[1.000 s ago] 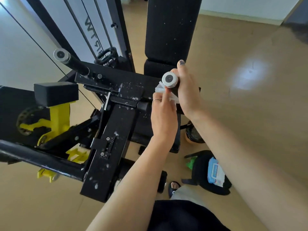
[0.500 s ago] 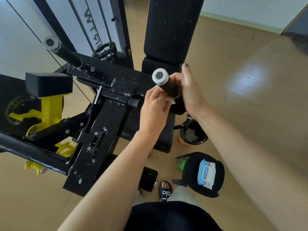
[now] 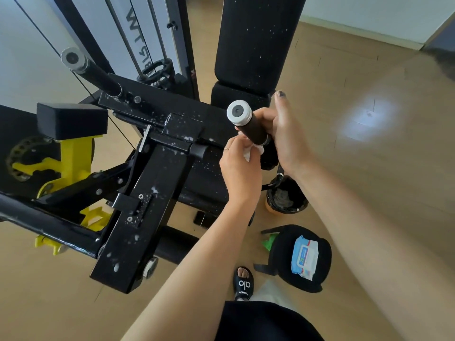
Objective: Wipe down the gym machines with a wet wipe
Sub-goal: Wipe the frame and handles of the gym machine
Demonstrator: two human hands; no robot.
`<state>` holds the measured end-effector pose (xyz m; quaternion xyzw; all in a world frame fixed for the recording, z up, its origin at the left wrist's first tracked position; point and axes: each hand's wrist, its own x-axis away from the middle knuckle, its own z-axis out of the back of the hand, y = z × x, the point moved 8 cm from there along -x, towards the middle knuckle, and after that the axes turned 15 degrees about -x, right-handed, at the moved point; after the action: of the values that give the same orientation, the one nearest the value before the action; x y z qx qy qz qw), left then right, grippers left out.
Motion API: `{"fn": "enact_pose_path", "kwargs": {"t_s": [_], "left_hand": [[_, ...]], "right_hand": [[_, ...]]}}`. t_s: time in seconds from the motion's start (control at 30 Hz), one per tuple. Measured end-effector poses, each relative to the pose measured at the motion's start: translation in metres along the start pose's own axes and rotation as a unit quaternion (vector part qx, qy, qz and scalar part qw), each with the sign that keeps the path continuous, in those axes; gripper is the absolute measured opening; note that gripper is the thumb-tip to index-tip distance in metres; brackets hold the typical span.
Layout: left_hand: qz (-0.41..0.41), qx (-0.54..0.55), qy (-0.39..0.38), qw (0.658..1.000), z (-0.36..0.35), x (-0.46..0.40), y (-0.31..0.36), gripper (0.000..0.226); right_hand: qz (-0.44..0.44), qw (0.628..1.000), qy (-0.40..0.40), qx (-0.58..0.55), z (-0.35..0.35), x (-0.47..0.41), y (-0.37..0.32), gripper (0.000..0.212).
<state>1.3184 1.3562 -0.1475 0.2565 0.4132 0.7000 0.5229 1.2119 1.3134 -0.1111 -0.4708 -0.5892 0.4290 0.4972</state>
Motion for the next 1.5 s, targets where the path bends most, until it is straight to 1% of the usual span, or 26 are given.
{"fn": "enact_pose_path", "kwargs": {"t_s": [0.07,0.17,0.3,0.37,0.43,0.5,0.57,0.63,0.67,0.7,0.73,0.77,0.83,0.9,0.93,1.0,1.07,1.1,1.17,1.2,1.23,1.3,1.33,1.4,1.43,1.5], "left_hand": [[0.018,-0.010,-0.003,1.000,-0.004,0.007,0.001,0.011],[0.014,-0.023,0.001,1.000,-0.007,0.007,0.009,0.019],[-0.039,-0.051,0.014,0.998,-0.002,0.002,0.012,0.025],[-0.077,-0.071,0.016,0.994,-0.001,0.003,0.010,0.024],[-0.083,-0.099,0.032,0.991,0.003,0.005,0.000,0.023],[-0.044,-0.089,0.067,0.993,0.014,0.005,-0.016,0.031],[0.014,-0.036,0.083,0.996,0.020,0.008,-0.024,0.036],[0.114,0.023,0.068,0.991,0.013,0.015,-0.029,0.034],[0.190,0.072,0.058,0.977,0.005,0.020,-0.033,0.031],[0.272,0.134,0.051,0.951,-0.004,0.026,-0.037,0.028],[0.341,0.193,0.050,0.919,-0.011,0.030,-0.040,0.027],[0.387,0.237,0.057,0.889,-0.015,0.030,-0.040,0.026],[0.440,0.289,0.077,0.846,-0.013,0.021,-0.041,0.026],[0.468,0.316,0.096,0.819,-0.004,0.014,-0.041,0.026],[0.475,0.321,0.095,0.814,-0.001,0.012,-0.040,0.026],[0.468,0.315,0.077,0.822,-0.003,0.013,-0.036,0.027],[0.462,0.291,0.044,0.837,-0.016,0.028,-0.028,0.029],[0.467,0.278,0.022,0.839,-0.025,0.040,-0.024,0.026],[0.487,0.284,-0.031,0.826,-0.046,0.062,-0.015,0.011],[0.493,0.294,-0.059,0.816,-0.054,0.070,-0.011,0.008],[0.495,0.301,-0.085,0.811,-0.059,0.072,-0.007,0.010],[0.488,0.280,-0.123,0.817,-0.055,0.067,-0.007,0.023],[0.487,0.264,-0.114,0.825,-0.046,0.059,-0.012,0.023],[0.484,0.261,-0.041,0.835,-0.022,0.037,-0.030,0.016],[0.482,0.267,-0.006,0.834,-0.011,0.027,-0.038,0.015],[0.481,0.289,0.019,0.827,-0.002,0.014,-0.044,0.017]], "right_hand": [[-0.014,1.000,-0.009,-0.003,-0.002,0.000,0.000,0.086],[-0.007,1.000,-0.005,0.026,-0.008,0.002,-0.005,0.085],[0.012,0.999,0.007,0.034,-0.011,0.004,-0.006,0.081],[0.013,0.999,0.002,0.039,-0.010,0.004,-0.007,0.081],[0.020,0.998,-0.001,0.055,-0.010,0.004,-0.008,0.082],[0.030,0.997,0.005,0.065,-0.012,0.006,-0.009,0.082],[0.036,0.997,0.015,0.068,-0.014,0.006,-0.009,0.079],[0.036,0.997,0.021,0.061,-0.016,0.007,-0.009,0.077],[0.035,0.998,0.023,0.055,-0.016,0.008,-0.009,0.076],[0.031,0.998,0.025,0.049,-0.016,0.008,-0.009,0.075],[0.026,0.998,0.026,0.045,-0.015,0.008,-0.008,0.073],[0.024,0.998,0.024,0.044,-0.015,0.008,-0.009,0.072],[0.026,0.999,0.021,0.043,-0.015,0.008,-0.009,0.072],[0.026,0.999,0.021,0.043,-0.016,0.008,-0.009,0.072],[0.025,0.998,0.023,0.044,-0.016,0.008,-0.009,0.071],[0.024,0.998,0.031,0.042,-0.016,0.008,-0.008,0.068],[0.025,0.998,0.034,0.036,-0.016,0.008,-0.008,0.065],[0.026,0.999,0.033,0.035,-0.016,0.007,-0.008,0.065],[0.023,0.998,0.024,0.044,-0.016,0.007,-0.009,0.070],[0.022,0.999,0.019,0.046,-0.015,0.007,-0.010,0.073],[0.020,0.999,0.013,0.046,-0.014,0.007,-0.011,0.074],[0.012,0.998,0.000,0.054,-0.013,0.007,-0.012,0.075],[0.010,0.998,-0.006,0.060,-0.013,0.007,-0.013,0.075],[0.008,0.998,-0.013,0.063,-0.014,0.006,-0.013,0.075],[0.007,0.998,-0.013,0.065,-0.015,0.007,-0.013,0.074],[0.005,0.998,-0.007,0.066,-0.018,0.008,-0.013,0.073]]}}
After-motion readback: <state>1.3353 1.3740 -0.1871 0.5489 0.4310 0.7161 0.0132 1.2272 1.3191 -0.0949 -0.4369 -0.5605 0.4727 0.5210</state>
